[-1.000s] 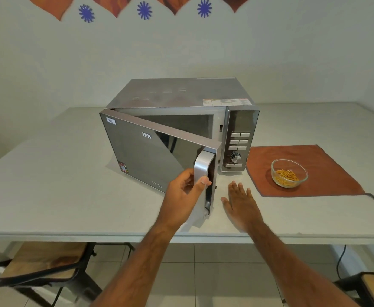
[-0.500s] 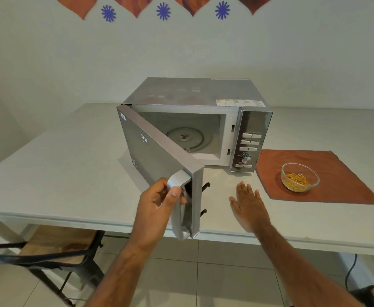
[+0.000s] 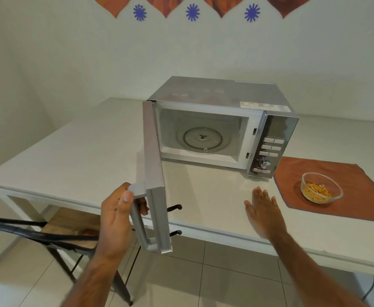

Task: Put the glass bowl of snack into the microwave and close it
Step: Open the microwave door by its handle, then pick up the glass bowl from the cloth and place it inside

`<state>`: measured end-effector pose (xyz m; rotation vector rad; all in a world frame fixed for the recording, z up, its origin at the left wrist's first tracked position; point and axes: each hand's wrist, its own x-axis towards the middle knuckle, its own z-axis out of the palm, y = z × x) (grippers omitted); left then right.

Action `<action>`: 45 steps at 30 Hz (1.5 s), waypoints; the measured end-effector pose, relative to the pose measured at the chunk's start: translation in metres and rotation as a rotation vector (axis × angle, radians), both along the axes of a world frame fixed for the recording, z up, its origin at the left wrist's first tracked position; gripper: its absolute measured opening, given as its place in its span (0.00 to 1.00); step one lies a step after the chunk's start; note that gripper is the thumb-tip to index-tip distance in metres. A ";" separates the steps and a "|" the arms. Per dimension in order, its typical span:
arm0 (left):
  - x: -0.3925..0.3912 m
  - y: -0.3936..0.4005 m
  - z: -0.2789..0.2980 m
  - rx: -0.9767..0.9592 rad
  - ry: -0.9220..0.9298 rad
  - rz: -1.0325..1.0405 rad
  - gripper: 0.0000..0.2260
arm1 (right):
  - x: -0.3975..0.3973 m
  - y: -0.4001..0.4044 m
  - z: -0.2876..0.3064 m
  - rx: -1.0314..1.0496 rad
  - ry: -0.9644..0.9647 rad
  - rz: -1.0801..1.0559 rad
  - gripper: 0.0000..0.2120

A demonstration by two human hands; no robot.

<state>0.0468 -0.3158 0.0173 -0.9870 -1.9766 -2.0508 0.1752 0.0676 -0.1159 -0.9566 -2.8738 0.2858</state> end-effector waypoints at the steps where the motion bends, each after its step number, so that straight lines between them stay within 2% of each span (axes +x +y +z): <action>1: -0.001 -0.005 0.000 0.013 -0.007 0.013 0.28 | 0.000 0.000 0.000 0.001 0.002 0.001 0.32; 4: -0.003 -0.018 0.003 0.052 -0.028 0.055 0.27 | 0.000 0.000 -0.002 0.000 0.001 0.007 0.32; 9: -0.013 -0.038 0.008 0.069 0.014 0.155 0.31 | -0.001 0.001 -0.003 0.000 -0.002 0.012 0.32; 14: -0.026 -0.058 0.011 0.035 -0.008 0.282 0.21 | -0.001 0.002 -0.004 -0.005 -0.001 0.013 0.33; 22: -0.039 -0.075 0.026 0.010 0.039 0.404 0.16 | -0.002 0.001 -0.004 -0.016 0.014 0.015 0.33; 25: -0.043 -0.076 0.046 -0.026 0.064 0.438 0.16 | -0.001 0.001 -0.005 -0.013 0.015 0.018 0.33; 29: -0.046 -0.070 0.086 -0.111 0.171 0.522 0.10 | -0.002 0.001 -0.005 -0.018 0.006 0.014 0.33; 33: -0.026 -0.042 0.117 -0.220 0.317 0.439 0.07 | -0.003 0.000 -0.004 -0.027 -0.005 0.017 0.33; 36: -0.015 -0.012 0.123 -0.303 0.316 0.311 0.09 | -0.003 -0.001 -0.003 -0.034 -0.001 0.009 0.33; 40: -0.023 0.026 0.104 -0.438 0.240 0.176 0.15 | -0.003 -0.002 -0.002 -0.033 0.000 0.009 0.33; 45: -0.033 0.082 0.053 -0.560 0.166 0.083 0.25 | -0.002 -0.001 -0.003 -0.030 0.000 0.004 0.33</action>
